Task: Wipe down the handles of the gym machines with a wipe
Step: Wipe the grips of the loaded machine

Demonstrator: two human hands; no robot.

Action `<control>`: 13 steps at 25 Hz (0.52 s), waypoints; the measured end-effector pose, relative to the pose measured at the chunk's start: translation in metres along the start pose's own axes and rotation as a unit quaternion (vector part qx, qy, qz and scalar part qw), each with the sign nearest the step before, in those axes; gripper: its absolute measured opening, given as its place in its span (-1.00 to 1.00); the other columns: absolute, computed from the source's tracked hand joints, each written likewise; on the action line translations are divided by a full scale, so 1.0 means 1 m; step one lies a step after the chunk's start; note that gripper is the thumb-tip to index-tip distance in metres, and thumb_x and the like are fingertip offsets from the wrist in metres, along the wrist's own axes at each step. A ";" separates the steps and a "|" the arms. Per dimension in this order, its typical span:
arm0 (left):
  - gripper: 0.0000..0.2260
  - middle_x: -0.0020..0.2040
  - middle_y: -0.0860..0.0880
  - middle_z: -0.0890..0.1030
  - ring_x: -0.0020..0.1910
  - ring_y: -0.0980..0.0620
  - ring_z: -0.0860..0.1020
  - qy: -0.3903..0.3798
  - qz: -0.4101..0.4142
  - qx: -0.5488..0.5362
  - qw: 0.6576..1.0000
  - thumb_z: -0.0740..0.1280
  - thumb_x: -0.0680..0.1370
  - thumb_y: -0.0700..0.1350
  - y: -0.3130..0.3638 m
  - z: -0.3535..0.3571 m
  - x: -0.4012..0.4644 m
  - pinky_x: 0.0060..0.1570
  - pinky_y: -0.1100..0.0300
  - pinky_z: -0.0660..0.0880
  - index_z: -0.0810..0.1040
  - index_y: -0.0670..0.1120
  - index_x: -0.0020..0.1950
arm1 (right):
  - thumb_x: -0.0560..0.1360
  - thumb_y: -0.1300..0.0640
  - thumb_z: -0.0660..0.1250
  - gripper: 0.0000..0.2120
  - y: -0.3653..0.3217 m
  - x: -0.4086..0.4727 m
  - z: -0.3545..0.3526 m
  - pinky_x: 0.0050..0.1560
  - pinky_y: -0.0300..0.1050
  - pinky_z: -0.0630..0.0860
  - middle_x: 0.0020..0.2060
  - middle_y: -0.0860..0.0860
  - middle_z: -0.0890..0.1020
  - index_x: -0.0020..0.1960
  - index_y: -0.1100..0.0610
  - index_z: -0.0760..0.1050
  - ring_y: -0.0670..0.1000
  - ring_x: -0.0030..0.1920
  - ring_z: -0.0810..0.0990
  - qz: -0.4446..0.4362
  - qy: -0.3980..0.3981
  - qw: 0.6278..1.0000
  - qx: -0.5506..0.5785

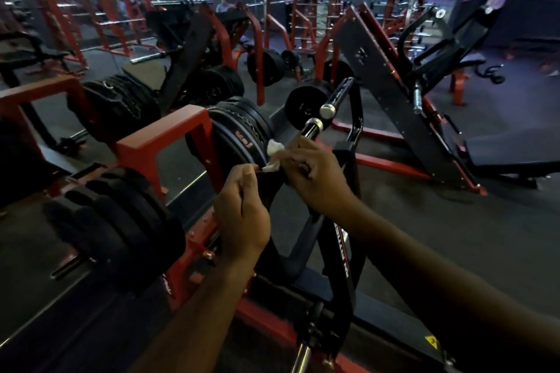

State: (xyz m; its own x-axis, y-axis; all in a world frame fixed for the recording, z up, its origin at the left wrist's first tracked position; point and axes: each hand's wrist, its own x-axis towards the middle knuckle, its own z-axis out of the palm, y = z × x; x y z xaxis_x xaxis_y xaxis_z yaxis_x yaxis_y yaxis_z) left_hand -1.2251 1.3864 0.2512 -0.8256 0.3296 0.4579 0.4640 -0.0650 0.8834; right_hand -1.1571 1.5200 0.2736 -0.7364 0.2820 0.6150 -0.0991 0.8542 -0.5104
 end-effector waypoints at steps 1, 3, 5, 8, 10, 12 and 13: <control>-0.67 -0.12 0.09 0.62 -0.11 0.24 0.56 0.007 -0.021 -0.018 1.000 0.04 0.63 0.07 0.000 0.000 0.000 -0.09 0.28 0.48 0.57 -0.01 0.03 | 0.57 0.25 0.34 -0.85 0.002 -0.001 -0.001 -0.14 -0.42 0.41 -0.09 -0.08 0.47 0.10 0.15 0.63 -0.21 -0.14 0.48 -0.022 0.003 1.000 -0.014; -0.63 -0.08 0.03 0.64 -0.04 0.13 0.60 0.024 -0.058 -0.042 0.997 0.03 0.63 0.11 0.000 0.001 0.000 -0.03 0.19 0.50 0.57 -0.01 0.00 | 0.58 0.20 0.33 -0.83 0.025 0.022 -0.008 -0.07 -0.36 0.42 -0.04 -0.05 0.47 0.13 0.12 0.63 -0.20 -0.10 0.46 0.021 0.039 0.997 -0.066; -0.61 -0.05 0.00 0.65 -0.02 0.05 0.60 0.041 -0.092 -0.048 0.994 0.02 0.67 0.12 0.001 0.003 0.000 -0.02 0.15 0.48 0.58 -0.02 -0.01 | 0.59 0.22 0.29 -0.82 0.047 0.048 -0.019 -0.02 -0.39 0.44 -0.01 -0.02 0.48 0.13 0.15 0.63 -0.13 -0.06 0.48 0.107 0.076 0.987 -0.098; -0.55 0.02 -0.11 0.65 0.08 -0.08 0.60 0.068 -0.182 -0.083 0.977 0.03 0.68 0.16 0.000 0.002 0.000 0.11 0.00 0.53 0.60 -0.10 0.04 | 0.57 0.29 0.27 -0.84 0.017 0.036 -0.006 -0.06 -0.46 0.40 0.01 0.03 0.49 0.01 0.16 0.62 -0.13 -0.06 0.48 0.103 0.044 0.993 -0.041; -0.43 0.08 -0.22 0.66 0.10 -0.20 0.62 0.008 -0.280 -0.192 0.941 0.00 0.66 0.23 -0.002 -0.005 0.003 0.08 -0.09 0.58 0.58 -0.18 0.17 | 0.56 0.32 0.28 -0.84 -0.022 -0.005 0.009 -0.05 -0.37 0.42 -0.01 0.00 0.48 0.02 0.19 0.62 -0.11 -0.05 0.49 -0.016 0.001 1.000 -0.004; -0.32 0.14 -0.26 0.65 0.13 -0.21 0.64 -0.064 -0.328 -0.285 0.898 -0.05 0.62 0.33 -0.004 -0.015 0.005 0.04 -0.08 0.58 0.55 -0.20 0.27 | 0.55 0.33 0.28 -0.82 -0.035 -0.025 0.010 -0.11 -0.39 0.39 -0.05 -0.02 0.45 0.08 0.25 0.62 -0.13 -0.11 0.46 -0.110 -0.036 0.993 -0.004; -0.30 0.11 -0.24 0.67 0.08 -0.20 0.66 -0.085 -0.328 -0.295 0.893 -0.07 0.61 0.35 -0.005 -0.018 0.005 0.00 -0.04 0.58 0.55 -0.19 0.26 | 0.54 0.32 0.29 -0.82 -0.029 -0.017 0.006 -0.12 -0.39 0.37 -0.06 -0.01 0.45 0.08 0.25 0.62 -0.14 -0.12 0.44 -0.110 -0.037 0.993 -0.028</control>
State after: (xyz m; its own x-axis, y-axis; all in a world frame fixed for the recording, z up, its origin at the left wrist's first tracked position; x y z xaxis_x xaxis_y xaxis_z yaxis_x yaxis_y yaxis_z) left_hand -1.2368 1.3717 0.2507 -0.7734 0.6146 -0.1555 -0.3937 -0.2734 0.8776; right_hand -1.1453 1.4878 0.2741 -0.7481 0.0547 0.6613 -0.2279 0.9148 -0.3335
